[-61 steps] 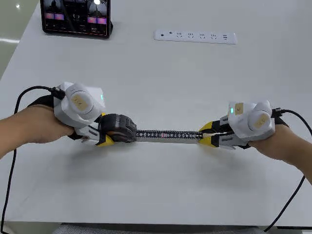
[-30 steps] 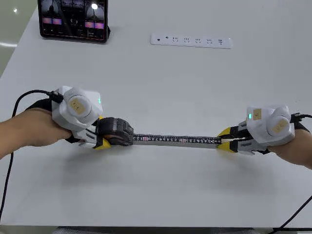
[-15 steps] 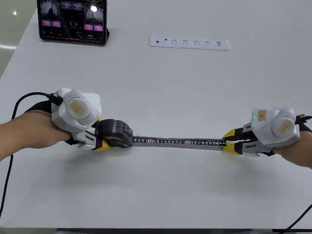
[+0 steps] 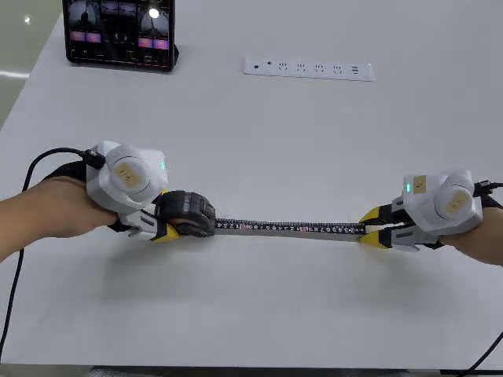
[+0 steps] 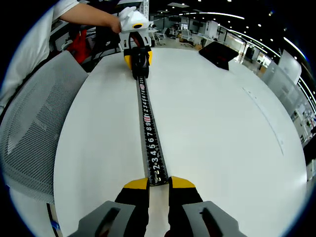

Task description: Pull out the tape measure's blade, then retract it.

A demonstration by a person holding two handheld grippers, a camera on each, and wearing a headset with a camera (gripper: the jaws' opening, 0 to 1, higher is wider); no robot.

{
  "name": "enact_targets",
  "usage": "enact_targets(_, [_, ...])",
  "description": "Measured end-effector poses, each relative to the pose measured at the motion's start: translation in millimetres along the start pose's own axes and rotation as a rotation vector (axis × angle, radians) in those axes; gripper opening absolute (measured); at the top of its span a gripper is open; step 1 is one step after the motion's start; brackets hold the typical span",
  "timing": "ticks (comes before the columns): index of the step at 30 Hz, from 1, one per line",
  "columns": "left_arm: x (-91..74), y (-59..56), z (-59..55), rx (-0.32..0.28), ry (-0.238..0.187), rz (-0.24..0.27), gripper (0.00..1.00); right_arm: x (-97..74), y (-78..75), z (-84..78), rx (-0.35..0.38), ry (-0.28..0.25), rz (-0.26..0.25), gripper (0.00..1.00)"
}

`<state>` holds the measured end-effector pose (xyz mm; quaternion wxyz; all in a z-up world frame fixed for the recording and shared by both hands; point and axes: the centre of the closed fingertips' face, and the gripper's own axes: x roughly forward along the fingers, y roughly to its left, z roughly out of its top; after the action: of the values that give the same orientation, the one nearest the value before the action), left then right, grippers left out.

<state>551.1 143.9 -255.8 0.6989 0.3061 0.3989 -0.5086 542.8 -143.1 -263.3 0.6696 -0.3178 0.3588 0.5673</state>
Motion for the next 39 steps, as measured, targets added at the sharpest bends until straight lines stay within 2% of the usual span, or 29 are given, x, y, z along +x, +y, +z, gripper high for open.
enact_targets(13, [0.5, -0.1, 0.0, 0.003, 0.007, -0.003, 0.30, -0.2, 0.4, -2.3, 0.004, 0.023, 0.005, 0.11])
enact_targets(22, [0.6, -0.4, 0.3, 0.005, 0.004, 0.003, 0.30, 0.8, 0.4, -2.1, 0.011, 0.020, -0.002, 0.13])
enact_targets(24, [0.8, -0.8, 1.3, -0.011, 0.000, 0.004, 0.32, 1.4, 1.4, -1.2, 0.021, 0.021, 0.003, 0.17])
enact_targets(25, [0.9, -0.9, 1.9, -0.018, -0.001, 0.004, 0.37, 1.8, 2.2, -0.5, 0.028, 0.020, 0.006, 0.18])
enact_targets(27, [0.4, -1.1, 2.5, -0.007, -0.003, 0.007, 0.41, 1.9, 1.8, -0.8, 0.035, 0.021, 0.006, 0.20])
enact_targets(31, [-0.1, -1.3, 1.5, -0.008, -0.002, 0.002, 0.40, 1.4, 0.3, -2.6, 0.041, 0.024, 0.002, 0.22])
enact_targets(35, [-1.1, -1.0, 3.3, -0.005, -0.011, 0.004, 0.39, 1.1, 0.3, -1.2, 0.052, 0.015, 0.003, 0.22])
enact_targets(39, [-2.8, -1.7, 4.3, -0.022, -0.020, 0.002, 0.41, -1.2, -1.1, 4.8, 0.086, -0.016, -0.005, 0.24])
